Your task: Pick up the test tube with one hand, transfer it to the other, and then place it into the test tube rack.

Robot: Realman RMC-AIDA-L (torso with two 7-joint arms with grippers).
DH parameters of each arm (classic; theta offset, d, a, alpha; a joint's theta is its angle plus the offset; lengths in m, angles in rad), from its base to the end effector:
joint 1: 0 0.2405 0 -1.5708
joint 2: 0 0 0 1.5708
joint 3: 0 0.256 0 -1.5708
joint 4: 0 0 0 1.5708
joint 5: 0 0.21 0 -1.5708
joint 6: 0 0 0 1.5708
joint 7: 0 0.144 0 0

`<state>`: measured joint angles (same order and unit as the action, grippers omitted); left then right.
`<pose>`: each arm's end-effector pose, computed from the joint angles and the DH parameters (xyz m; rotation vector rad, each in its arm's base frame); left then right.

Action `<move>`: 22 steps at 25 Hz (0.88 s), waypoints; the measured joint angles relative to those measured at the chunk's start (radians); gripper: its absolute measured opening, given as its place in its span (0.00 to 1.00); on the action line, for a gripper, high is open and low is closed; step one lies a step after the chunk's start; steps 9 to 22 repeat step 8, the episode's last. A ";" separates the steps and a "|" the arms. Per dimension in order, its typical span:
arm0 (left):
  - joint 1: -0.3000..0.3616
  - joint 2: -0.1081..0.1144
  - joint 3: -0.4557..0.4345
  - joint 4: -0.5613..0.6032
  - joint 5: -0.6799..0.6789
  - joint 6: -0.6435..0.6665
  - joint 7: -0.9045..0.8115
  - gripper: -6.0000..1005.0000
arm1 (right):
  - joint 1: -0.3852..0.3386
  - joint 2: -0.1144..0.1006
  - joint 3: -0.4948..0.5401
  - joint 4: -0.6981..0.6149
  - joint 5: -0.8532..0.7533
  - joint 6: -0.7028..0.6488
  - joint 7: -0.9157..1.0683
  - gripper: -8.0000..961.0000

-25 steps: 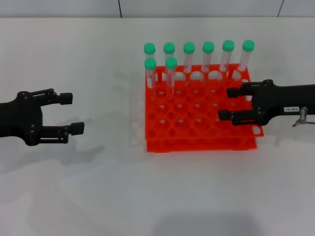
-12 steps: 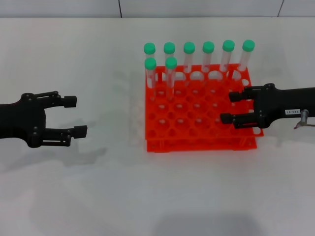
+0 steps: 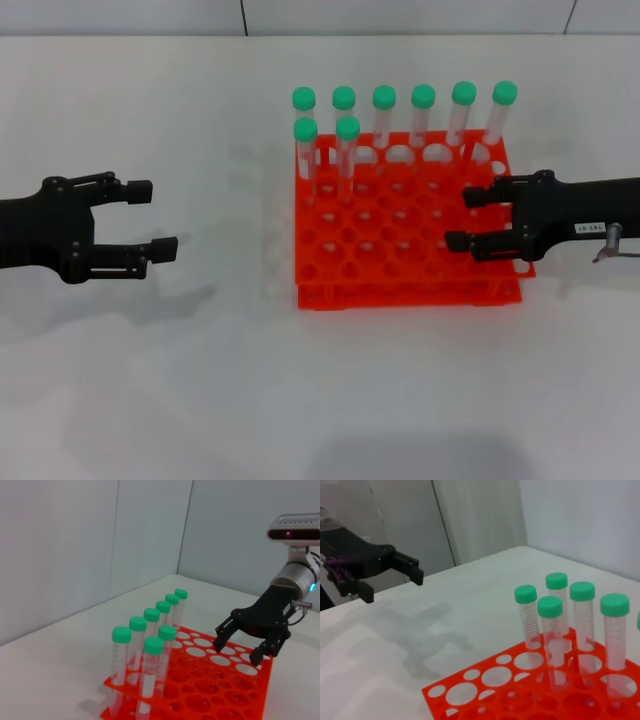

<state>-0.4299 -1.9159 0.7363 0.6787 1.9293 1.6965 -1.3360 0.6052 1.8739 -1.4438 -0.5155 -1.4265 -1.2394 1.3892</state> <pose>-0.3005 0.3070 0.0650 -2.7516 -0.5358 -0.6209 0.2496 0.3667 -0.0099 -2.8118 0.5256 0.4821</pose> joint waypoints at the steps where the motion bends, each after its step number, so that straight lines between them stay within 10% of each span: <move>1: -0.001 0.000 0.000 0.000 0.001 -0.001 0.000 0.86 | 0.001 0.002 0.000 0.000 -0.004 0.002 0.000 0.76; 22: -0.001 -0.007 -0.019 0.012 -0.014 -0.012 0.004 0.86 | 0.001 0.008 0.013 -0.002 -0.017 0.013 -0.011 0.76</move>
